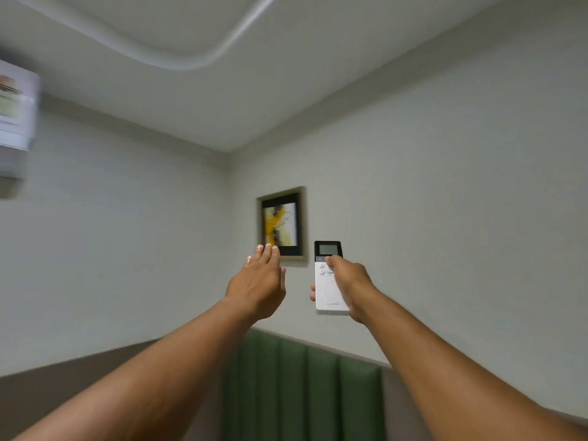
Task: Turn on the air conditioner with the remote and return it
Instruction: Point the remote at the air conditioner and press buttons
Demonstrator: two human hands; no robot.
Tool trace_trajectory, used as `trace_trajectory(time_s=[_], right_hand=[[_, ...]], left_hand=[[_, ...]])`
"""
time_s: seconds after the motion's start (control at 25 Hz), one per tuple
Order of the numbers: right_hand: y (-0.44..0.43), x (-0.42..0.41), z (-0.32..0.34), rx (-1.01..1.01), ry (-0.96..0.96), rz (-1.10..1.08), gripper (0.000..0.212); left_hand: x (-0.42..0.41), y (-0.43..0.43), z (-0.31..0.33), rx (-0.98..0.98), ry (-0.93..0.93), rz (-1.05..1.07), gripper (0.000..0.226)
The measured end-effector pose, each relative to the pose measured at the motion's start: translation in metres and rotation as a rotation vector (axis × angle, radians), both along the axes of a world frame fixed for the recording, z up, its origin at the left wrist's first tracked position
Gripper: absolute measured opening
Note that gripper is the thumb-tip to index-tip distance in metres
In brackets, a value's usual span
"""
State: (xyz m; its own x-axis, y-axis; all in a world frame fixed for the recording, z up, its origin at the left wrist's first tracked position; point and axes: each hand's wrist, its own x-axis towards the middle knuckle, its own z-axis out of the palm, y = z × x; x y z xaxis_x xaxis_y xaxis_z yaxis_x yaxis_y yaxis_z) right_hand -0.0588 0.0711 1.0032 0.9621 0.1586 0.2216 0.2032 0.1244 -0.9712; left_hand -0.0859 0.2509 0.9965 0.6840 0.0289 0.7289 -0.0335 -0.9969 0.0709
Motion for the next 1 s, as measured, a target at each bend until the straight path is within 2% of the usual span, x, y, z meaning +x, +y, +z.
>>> trace_trajectory(time_s=[0.2, 0.28, 0.4, 0.64, 1.0], right_hand=[[0.216, -0.085, -0.001, 0.024, 0.041, 0.437, 0.021], [0.298, -0.152, 0.002, 0.025, 0.066, 0.634, 0.018], [0.375, -0.244, 0.007, 0.036, 0.07, 0.878, 0.019], [0.438, -0.363, 0.008, -0.014, 0.048, 1.092, 0.025], [0.459, -0.4, 0.022, -0.044, -0.03, 1.076, 0.027]], left_hand=[[-0.157, 0.174, 0.003, -0.001, 0.039, 0.44, 0.059], [-0.248, 0.233, 0.01, -0.016, 0.046, 0.644, 0.059], [-0.355, 0.284, 0.017, -0.028, 0.025, 0.854, 0.058], [-0.474, 0.312, 0.02, -0.05, 0.029, 1.066, 0.058], [-0.511, 0.322, 0.015, -0.062, 0.044, 1.146, 0.058]])
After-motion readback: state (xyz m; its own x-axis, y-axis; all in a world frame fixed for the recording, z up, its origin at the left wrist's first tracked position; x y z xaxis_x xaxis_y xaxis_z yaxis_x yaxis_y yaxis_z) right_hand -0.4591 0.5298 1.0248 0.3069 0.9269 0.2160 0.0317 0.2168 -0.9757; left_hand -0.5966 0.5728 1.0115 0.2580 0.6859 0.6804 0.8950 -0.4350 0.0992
